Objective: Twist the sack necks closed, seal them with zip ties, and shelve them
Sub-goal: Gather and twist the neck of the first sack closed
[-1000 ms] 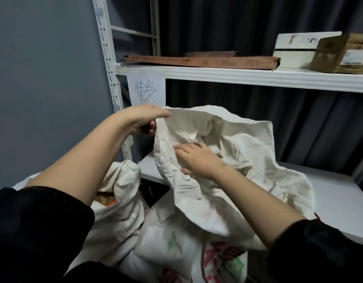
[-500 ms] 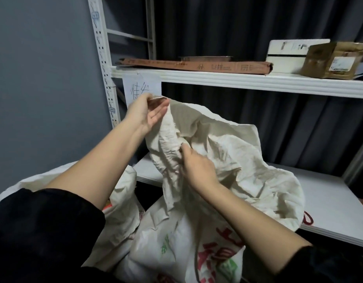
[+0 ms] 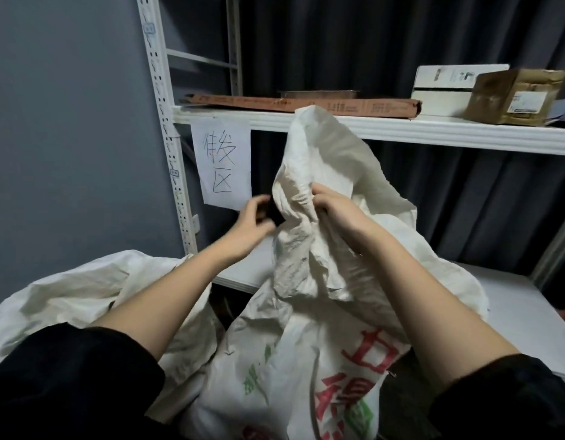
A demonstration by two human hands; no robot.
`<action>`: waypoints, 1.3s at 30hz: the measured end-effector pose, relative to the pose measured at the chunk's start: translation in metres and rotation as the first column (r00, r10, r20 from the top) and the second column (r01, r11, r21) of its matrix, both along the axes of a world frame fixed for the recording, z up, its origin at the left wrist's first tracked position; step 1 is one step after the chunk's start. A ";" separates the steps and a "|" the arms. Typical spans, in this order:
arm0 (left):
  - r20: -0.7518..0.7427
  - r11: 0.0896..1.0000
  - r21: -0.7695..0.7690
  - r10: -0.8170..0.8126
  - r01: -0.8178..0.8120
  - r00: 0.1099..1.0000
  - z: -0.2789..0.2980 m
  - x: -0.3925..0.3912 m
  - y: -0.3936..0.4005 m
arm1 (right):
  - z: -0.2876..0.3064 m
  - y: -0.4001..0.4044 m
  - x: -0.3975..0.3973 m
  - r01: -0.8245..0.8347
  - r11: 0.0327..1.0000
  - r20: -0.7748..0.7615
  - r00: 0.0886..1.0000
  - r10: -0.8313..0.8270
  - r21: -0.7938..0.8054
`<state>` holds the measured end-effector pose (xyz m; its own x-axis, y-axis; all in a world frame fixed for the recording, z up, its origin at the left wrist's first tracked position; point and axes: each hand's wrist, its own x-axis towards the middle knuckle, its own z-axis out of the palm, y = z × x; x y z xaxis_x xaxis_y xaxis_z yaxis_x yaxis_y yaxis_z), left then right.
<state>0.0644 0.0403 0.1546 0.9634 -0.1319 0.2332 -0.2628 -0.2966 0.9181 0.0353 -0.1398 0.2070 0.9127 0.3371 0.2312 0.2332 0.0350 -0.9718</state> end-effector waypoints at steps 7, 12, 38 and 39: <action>-0.423 0.823 0.380 -0.252 0.423 0.870 -0.022 -0.012 -0.010 | 0.019 -0.004 -0.005 0.102 0.925 0.242 0.970 -0.011 -0.367; -0.306 0.949 0.193 -0.185 0.251 0.934 -0.031 -0.007 -0.035 | 0.024 0.000 -0.010 0.046 0.993 0.237 0.971 -0.019 -0.111; -0.018 0.958 0.025 0.285 -0.284 0.958 -0.016 0.029 0.013 | 0.060 -0.075 0.023 0.705 0.702 0.679 0.563 -0.472 -0.096; -0.015 0.960 0.041 0.278 -0.277 0.960 -0.015 0.030 0.015 | 0.061 -0.074 0.025 0.823 0.541 0.770 0.456 -0.446 -0.175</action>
<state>0.0947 0.0548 0.1398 0.9680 0.1329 0.2130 -0.1464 -0.3903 0.9090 0.0607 -0.2138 0.2680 0.6156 -0.0596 0.7858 0.4642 -0.7784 -0.4226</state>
